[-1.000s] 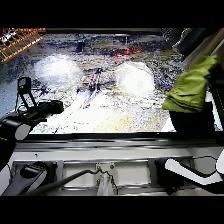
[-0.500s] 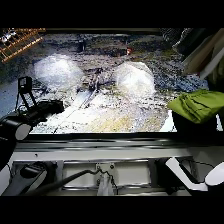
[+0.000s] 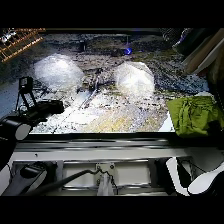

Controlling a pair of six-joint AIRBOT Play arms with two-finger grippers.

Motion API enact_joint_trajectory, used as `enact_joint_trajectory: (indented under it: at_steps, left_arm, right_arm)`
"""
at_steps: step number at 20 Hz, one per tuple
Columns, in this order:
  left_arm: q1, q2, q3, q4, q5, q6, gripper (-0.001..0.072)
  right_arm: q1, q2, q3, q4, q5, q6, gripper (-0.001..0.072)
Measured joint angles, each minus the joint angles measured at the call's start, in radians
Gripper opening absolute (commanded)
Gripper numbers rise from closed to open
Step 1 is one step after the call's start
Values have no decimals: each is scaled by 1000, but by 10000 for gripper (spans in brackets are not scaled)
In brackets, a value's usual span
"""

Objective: Fold the clothes and pants, and hang the long-sleeved shirts on hangers.

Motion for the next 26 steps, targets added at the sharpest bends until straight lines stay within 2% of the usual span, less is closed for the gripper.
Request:
enact_joint_trajectory:
  at_steps: [1, 4, 6, 8, 11, 13, 17, 21, 26]
  left_arm:
    - [0, 0, 0, 0, 0, 0, 326]
    - [0, 0, 1, 0, -6, 1, 329]
    - [0, -5, 16, -1, -24, 19, 330]
    - [0, -27, 63, -2, -52, 58, 330]
    - [0, -108, 203, -2, -96, 116, 329]
    - [0, -192, 332, 3, -154, 157, 329]
    - [0, -341, 542, 45, -274, 215, 329]
    - [0, -390, 608, 68, -317, 235, 329]
    - [0, -404, 627, 77, -333, 242, 329]
  right_arm:
    - [-2, 2, -18, -10, 5, -3, 617]
    - [-5, 7, 5, -9, 69, -3, 613]
    - [-2, 18, 91, 62, 84, -3, 613]
    - [27, 40, 192, 209, 19, -40, 614]
    - [178, 47, 338, 494, -85, -285, 614]
    - [327, 21, 412, 587, -79, -427, 614]
    - [655, -53, 483, 583, -15, -568, 632]
    - [886, -80, 503, 542, 26, -613, 632]
    - [1033, -88, 509, 528, 40, -629, 632]
